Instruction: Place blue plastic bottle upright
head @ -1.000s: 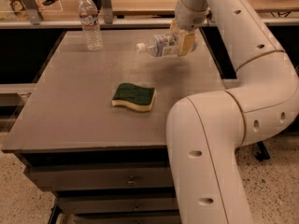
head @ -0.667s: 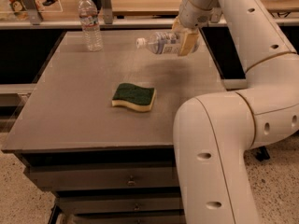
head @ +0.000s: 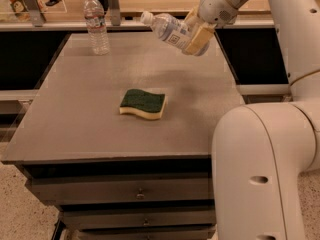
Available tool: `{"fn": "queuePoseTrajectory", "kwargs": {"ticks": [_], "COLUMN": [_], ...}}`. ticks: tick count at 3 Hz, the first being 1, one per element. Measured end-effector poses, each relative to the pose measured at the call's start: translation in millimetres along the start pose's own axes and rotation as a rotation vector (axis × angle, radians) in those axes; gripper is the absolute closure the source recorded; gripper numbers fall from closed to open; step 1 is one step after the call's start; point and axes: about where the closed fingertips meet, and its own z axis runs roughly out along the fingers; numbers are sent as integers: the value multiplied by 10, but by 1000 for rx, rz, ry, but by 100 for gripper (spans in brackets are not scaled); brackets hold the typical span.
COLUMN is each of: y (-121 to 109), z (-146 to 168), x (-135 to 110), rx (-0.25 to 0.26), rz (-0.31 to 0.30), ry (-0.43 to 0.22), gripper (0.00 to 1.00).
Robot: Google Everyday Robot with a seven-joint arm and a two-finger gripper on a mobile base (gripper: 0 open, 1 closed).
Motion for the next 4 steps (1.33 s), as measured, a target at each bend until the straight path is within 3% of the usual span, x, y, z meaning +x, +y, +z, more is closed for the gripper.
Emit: {"fn": "queuePoseTrajectory", "kwargs": {"ticks": [1, 2, 4], "y": [63, 121, 225], "z": [-30, 33, 357], "x": [-133, -175, -183], "rx": [19, 48, 93], "rz": [110, 179, 196], "ry": [-152, -277, -485], "gripper": [100, 100, 100]}}
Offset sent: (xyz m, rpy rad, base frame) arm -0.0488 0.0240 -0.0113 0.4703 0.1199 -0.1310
